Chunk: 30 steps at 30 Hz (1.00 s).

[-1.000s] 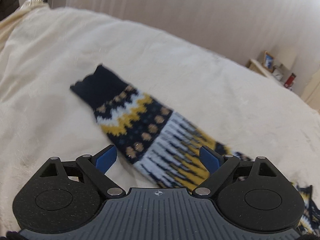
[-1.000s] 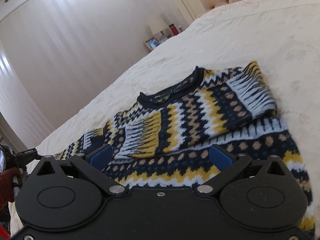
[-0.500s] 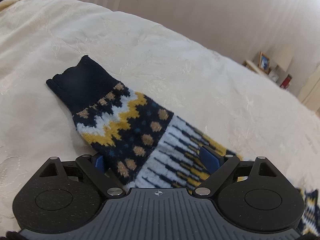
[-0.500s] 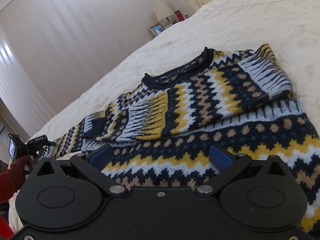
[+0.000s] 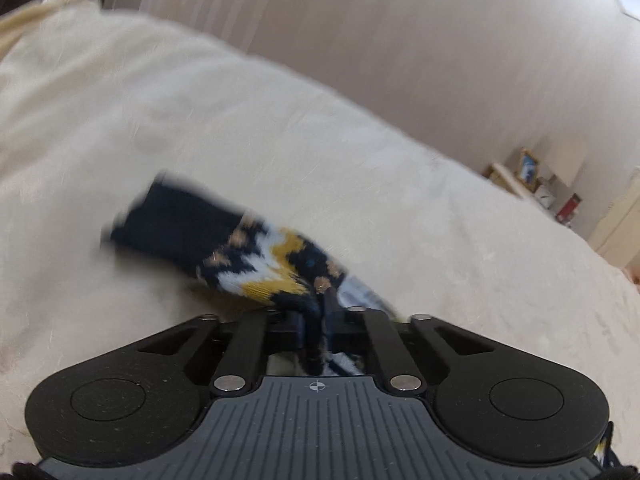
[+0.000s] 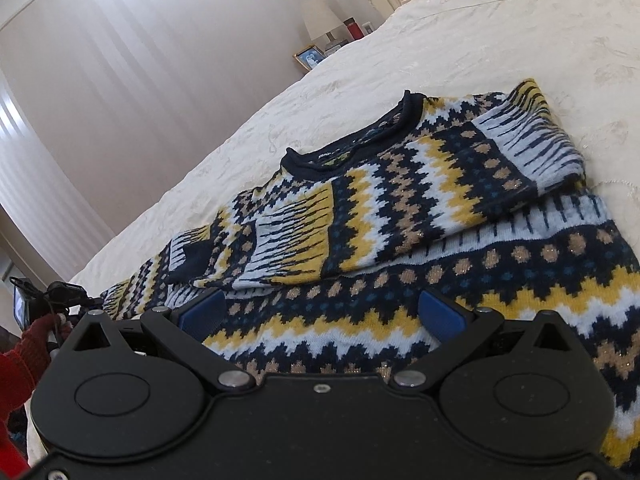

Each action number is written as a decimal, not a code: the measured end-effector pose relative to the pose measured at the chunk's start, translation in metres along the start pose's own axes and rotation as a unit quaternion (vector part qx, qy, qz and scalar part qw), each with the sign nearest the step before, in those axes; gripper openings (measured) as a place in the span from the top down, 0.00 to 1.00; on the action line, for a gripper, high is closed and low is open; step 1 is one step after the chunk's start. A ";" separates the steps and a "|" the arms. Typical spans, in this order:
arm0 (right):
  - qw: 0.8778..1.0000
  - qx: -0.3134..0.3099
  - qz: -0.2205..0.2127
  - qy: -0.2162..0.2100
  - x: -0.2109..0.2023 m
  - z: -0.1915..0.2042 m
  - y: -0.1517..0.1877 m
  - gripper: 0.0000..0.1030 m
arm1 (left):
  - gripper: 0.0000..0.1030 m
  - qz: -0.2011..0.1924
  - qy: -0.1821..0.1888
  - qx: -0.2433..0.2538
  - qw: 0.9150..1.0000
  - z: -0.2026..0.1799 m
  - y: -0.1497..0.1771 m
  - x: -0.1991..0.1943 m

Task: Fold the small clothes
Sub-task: 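Lift the sleeve with the left gripper and fold it across the body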

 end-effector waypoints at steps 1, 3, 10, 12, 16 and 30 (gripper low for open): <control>1.000 0.001 0.000 0.000 0.000 0.000 -0.001 0.00 | 0.95 -0.010 0.007 0.012 1.000 -0.009 -0.003 -0.006; 1.000 0.003 0.000 0.000 0.000 -0.001 -0.003 0.00 | 0.95 -0.023 0.025 0.036 0.999 -0.029 -0.006 -0.016; 1.000 0.024 -0.015 -0.005 -0.008 -0.010 -0.014 0.00 | 0.95 -0.036 0.147 0.124 0.981 -0.131 0.009 -0.066; 0.999 0.034 -0.023 -0.003 -0.011 -0.014 -0.018 0.00 | 0.95 -0.040 0.177 0.161 0.970 -0.165 0.020 -0.082; 0.998 0.047 -0.038 0.006 -0.017 -0.024 -0.026 0.00 | 0.95 -0.040 0.242 0.204 0.948 -0.224 0.047 -0.113; 0.989 0.096 -0.096 0.056 -0.042 -0.067 -0.053 0.01 | 0.95 0.066 0.342 0.257 0.901 -0.348 0.186 -0.115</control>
Point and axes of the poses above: each gripper's, at about its wrist camera, not at the fingertips, and x roughly the way its jaws point, z to its left, y to its underside, the point moved 6 cm from there along x, roughly the way its jaws point, and after that the axes turned 3 degrees about y, right-handed, at the moved point
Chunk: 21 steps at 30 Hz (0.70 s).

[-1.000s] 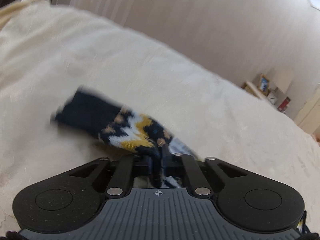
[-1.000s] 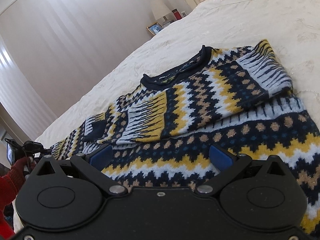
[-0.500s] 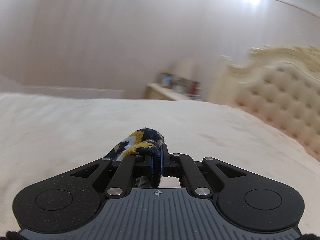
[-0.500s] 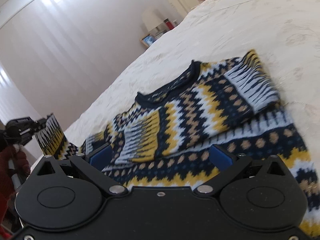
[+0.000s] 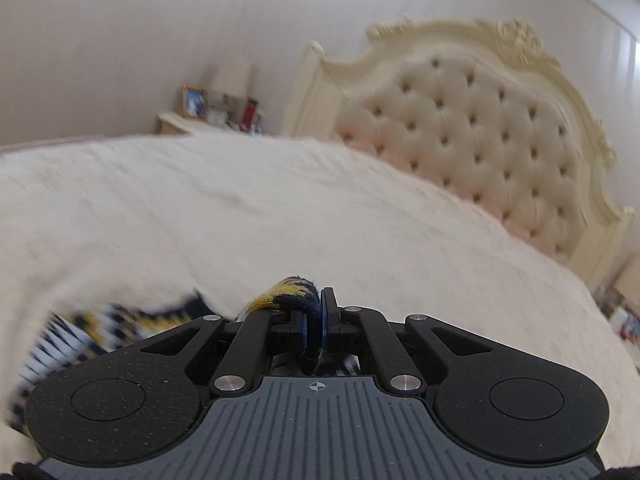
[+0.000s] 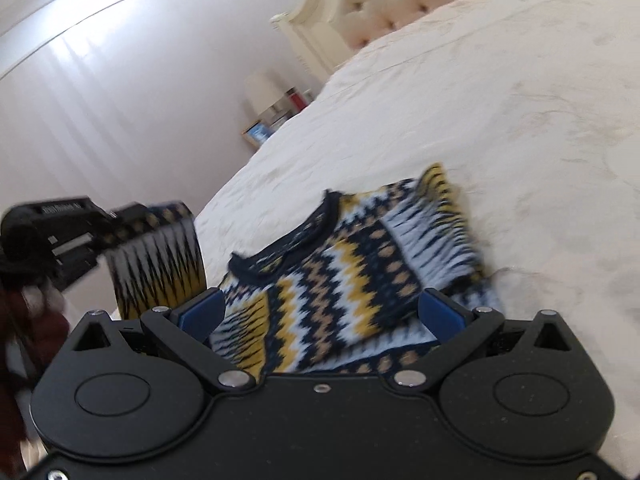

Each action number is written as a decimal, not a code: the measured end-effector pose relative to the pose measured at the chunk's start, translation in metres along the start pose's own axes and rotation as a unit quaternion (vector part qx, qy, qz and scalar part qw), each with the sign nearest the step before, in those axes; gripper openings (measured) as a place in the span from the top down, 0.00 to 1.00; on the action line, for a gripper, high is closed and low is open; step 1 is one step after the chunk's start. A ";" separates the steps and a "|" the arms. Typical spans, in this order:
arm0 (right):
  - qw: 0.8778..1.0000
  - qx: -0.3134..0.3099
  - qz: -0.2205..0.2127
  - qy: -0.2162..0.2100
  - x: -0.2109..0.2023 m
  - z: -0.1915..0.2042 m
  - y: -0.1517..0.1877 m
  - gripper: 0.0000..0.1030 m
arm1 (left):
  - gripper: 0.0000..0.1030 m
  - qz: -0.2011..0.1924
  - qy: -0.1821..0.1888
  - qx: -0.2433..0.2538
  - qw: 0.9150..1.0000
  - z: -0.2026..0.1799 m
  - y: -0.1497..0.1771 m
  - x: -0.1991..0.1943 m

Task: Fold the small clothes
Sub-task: 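Lift the sleeve with the left gripper and fold it across the body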

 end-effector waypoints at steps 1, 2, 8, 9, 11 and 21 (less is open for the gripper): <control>1.000 0.005 0.000 0.006 0.000 -0.004 -0.001 0.01 | 0.95 0.009 -0.001 0.006 1.000 -0.003 0.008 0.004; 1.000 0.010 0.000 0.012 0.001 -0.007 -0.002 0.01 | 0.94 0.022 -0.003 0.014 1.000 -0.006 0.018 0.012; 0.999 0.029 0.001 0.032 0.004 -0.023 -0.007 0.01 | 0.74 0.100 0.025 0.016 0.995 -0.007 0.057 0.030; 0.999 0.030 0.000 0.035 0.004 -0.025 -0.007 0.01 | 0.53 0.111 0.042 0.019 0.993 -0.008 0.060 0.029; 0.999 0.035 0.001 0.039 0.004 -0.028 -0.007 0.00 | 0.27 0.143 0.087 0.031 0.985 -0.011 0.068 0.030; 0.998 0.029 -0.001 0.054 0.002 -0.032 -0.007 0.00 | 0.05 0.162 0.129 0.112 0.972 -0.022 0.077 0.005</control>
Point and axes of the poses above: each gripper's, at about its wrist camera, not at the fingertips, and x roughly the way its jaws point, z to its left, y to its underside, the point moved 6 cm from there along x, roughly the way its jaws point, and after that the axes turned 3 degrees about y, right-handed, at the moved point
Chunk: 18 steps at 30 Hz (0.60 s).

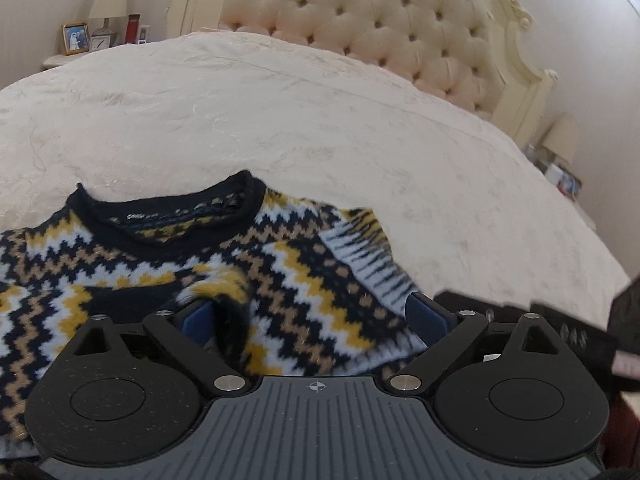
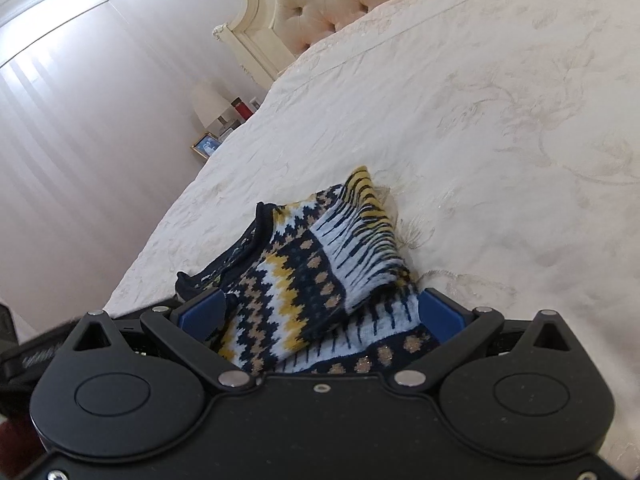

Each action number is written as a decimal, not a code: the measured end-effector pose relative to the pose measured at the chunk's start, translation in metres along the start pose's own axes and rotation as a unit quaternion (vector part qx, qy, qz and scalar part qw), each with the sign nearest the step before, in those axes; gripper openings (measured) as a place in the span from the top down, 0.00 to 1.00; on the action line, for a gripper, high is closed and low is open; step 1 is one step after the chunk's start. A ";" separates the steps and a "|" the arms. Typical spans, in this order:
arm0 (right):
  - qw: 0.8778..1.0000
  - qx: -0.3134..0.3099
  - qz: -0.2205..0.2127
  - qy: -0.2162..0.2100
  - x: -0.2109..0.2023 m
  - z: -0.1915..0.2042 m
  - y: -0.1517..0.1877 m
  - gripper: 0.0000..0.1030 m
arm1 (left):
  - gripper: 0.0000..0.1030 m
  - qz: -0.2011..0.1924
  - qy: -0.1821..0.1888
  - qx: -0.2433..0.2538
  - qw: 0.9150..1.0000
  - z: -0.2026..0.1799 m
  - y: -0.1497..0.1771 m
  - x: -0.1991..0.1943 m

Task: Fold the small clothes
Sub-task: 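Lift the sleeve with the left gripper and fold it across the body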

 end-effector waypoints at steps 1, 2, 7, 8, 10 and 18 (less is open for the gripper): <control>1.000 -0.001 0.000 0.002 0.000 0.000 0.000 0.00 | 0.05 0.009 -0.004 0.002 1.000 0.001 0.003 -0.002; 1.000 -0.001 0.000 0.003 0.000 -0.001 -0.001 0.00 | 0.05 0.020 -0.004 0.003 1.000 0.002 0.007 -0.003; 1.000 -0.011 0.000 -0.002 -0.001 -0.001 -0.001 0.00 | 0.05 0.064 0.002 -0.021 0.998 0.018 0.032 -0.021; 1.000 -0.014 0.001 -0.005 -0.001 -0.001 0.000 0.00 | 0.05 0.067 -0.005 -0.029 0.997 0.023 0.035 -0.028; 1.000 -0.026 0.002 -0.010 -0.001 0.003 0.001 0.00 | 0.05 0.074 -0.030 -0.047 0.996 0.036 0.041 -0.040; 0.994 -0.108 0.001 -0.005 0.002 0.022 0.014 0.01 | 0.05 0.070 -0.182 -0.076 0.978 0.106 0.041 -0.095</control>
Point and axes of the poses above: each gripper's, at about its wrist camera, not at the fingertips, and x roughly the way its jaws point, z to its left, y to its underside, the point moved 6 cm from there along x, roughly the way its jaws point, and after that the axes turned 3 degrees about y, right-handed, at the moved point
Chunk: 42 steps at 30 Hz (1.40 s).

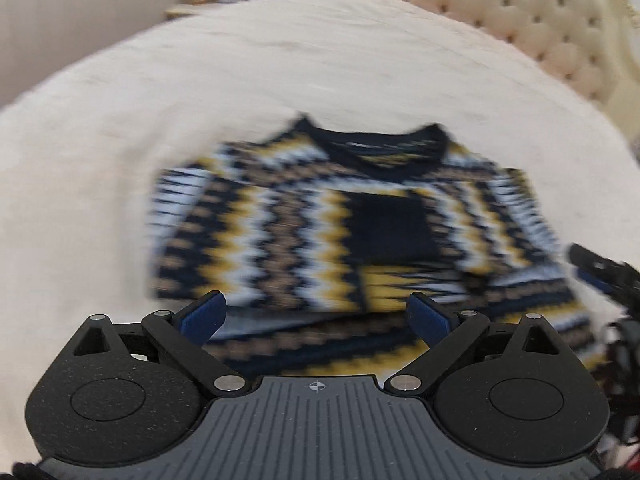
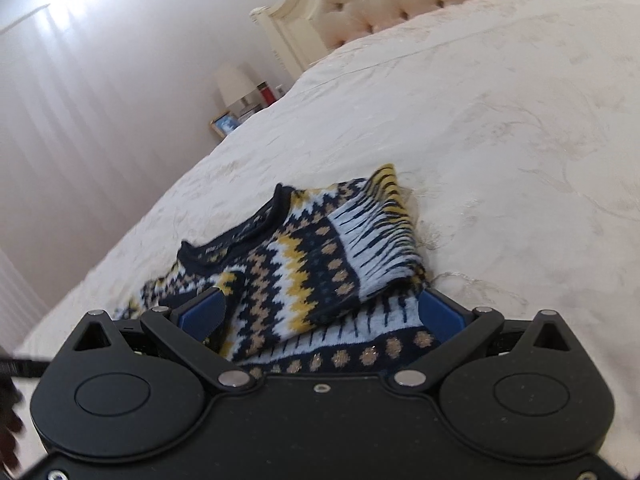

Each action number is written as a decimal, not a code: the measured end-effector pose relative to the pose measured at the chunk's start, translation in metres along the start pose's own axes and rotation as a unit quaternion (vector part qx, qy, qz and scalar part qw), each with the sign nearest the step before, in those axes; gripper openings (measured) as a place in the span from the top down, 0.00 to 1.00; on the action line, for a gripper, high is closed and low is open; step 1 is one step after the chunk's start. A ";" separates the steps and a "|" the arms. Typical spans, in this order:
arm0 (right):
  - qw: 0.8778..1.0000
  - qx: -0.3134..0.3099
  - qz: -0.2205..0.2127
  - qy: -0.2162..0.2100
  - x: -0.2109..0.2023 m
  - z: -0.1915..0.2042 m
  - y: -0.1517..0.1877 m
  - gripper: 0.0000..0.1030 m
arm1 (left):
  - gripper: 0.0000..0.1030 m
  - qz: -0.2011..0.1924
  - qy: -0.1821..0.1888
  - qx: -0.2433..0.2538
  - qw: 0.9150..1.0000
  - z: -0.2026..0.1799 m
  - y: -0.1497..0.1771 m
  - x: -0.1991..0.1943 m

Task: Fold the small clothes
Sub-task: 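Lift the sleeve with the left gripper and fold it across the body, then grasp the navy cuff with the right gripper and lift it up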

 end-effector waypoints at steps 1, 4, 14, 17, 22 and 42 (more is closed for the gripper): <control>1.000 -0.014 -0.001 -0.001 0.000 0.004 0.002 0.00 | 0.05 -0.002 -0.020 0.007 1.000 0.009 -0.001 -0.001; 0.999 -0.040 -0.005 -0.008 -0.002 0.012 0.006 0.01 | 0.05 -0.001 -0.057 0.000 0.998 0.036 0.002 0.002; 0.993 -0.115 -0.020 -0.004 -0.011 0.033 0.013 0.01 | 0.05 0.006 -0.040 -0.051 0.998 0.068 0.001 0.020; 0.980 -0.196 -0.008 0.019 -0.011 0.054 0.022 0.01 | 0.05 0.000 -0.028 -0.049 0.998 0.067 -0.002 0.021; 0.959 -0.284 -0.001 0.014 -0.006 0.099 0.032 0.01 | 0.05 -0.024 -0.012 -0.087 0.996 0.077 -0.011 0.018; 0.863 -0.499 0.030 0.075 0.076 0.181 0.061 0.28 | 0.05 -0.040 0.006 -0.141 0.989 0.097 -0.016 0.020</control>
Point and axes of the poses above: each gripper's, at about its wrist camera, not at the fingertips, and x roughly the way its jaws point, z to its left, y to its underside, the point moved 6 cm from there along x, roughly the way its jaws point, and after that the axes turned 3 degrees about y, right-handed, at the moved point
